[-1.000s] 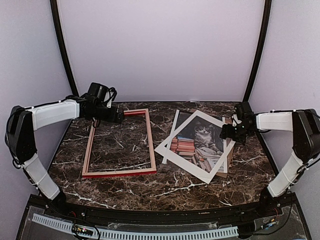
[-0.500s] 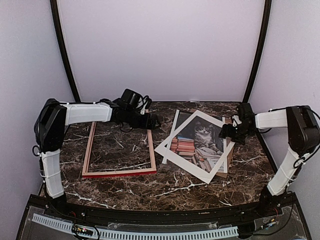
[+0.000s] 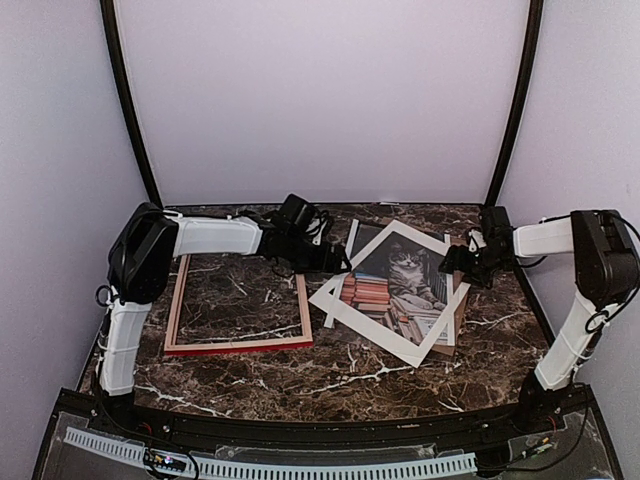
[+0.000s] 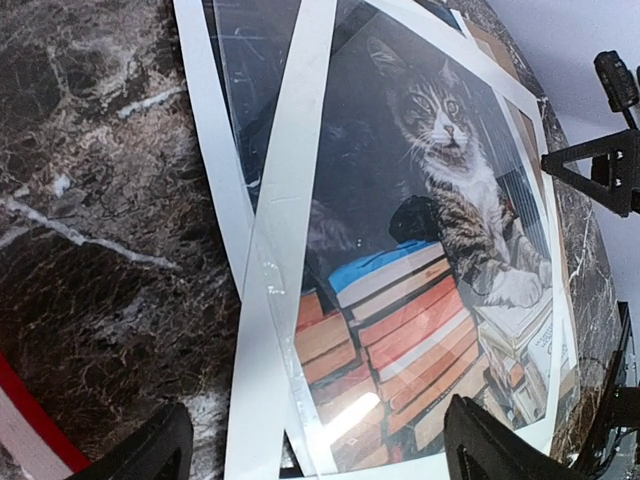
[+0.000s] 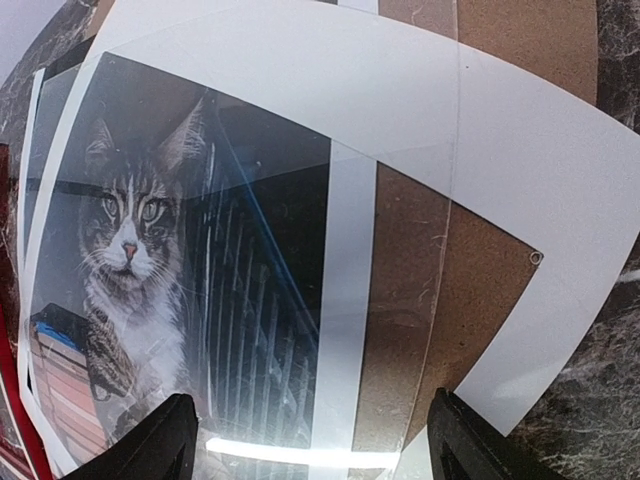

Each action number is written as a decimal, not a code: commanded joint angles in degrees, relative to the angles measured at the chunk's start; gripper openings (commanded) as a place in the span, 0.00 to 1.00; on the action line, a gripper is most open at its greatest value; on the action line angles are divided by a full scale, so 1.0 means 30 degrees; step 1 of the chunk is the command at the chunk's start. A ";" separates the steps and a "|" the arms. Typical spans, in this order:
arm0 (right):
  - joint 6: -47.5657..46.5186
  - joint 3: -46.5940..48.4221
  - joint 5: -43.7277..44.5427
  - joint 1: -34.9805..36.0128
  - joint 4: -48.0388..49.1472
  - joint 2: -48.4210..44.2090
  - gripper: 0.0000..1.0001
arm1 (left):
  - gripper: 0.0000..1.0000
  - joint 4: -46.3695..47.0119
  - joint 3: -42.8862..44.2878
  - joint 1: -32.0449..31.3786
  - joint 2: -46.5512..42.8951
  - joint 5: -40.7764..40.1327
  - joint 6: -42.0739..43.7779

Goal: Put the photo into the frame
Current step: Pick up the glass panel from the mat board.

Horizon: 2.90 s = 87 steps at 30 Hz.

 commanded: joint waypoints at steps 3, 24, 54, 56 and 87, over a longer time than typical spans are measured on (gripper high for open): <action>0.0698 -0.0736 -0.1360 -0.0419 0.0890 0.0509 0.80 | 0.88 -0.0851 0.1370 -0.0463 0.1088 0.1008 -0.0952; 0.1688 -0.2186 -0.5074 -0.1132 0.2582 0.1460 0.74 | 0.78 -0.1915 0.2374 -0.0640 0.2333 0.2846 -0.2958; 0.1550 -0.3456 -0.9072 -0.1452 0.4062 0.1390 0.51 | 0.55 0.2334 -0.0358 0.0340 0.0459 0.4513 -0.3922; 0.1550 -0.3588 -0.8958 -0.1453 0.4040 0.1403 0.50 | 0.54 0.3023 -0.0706 0.0516 0.0325 0.4938 -0.4060; 0.0855 -0.3474 -0.8414 -0.1453 0.3520 0.1471 0.50 | 0.77 0.4010 0.0463 0.0731 0.0808 0.6941 -0.1622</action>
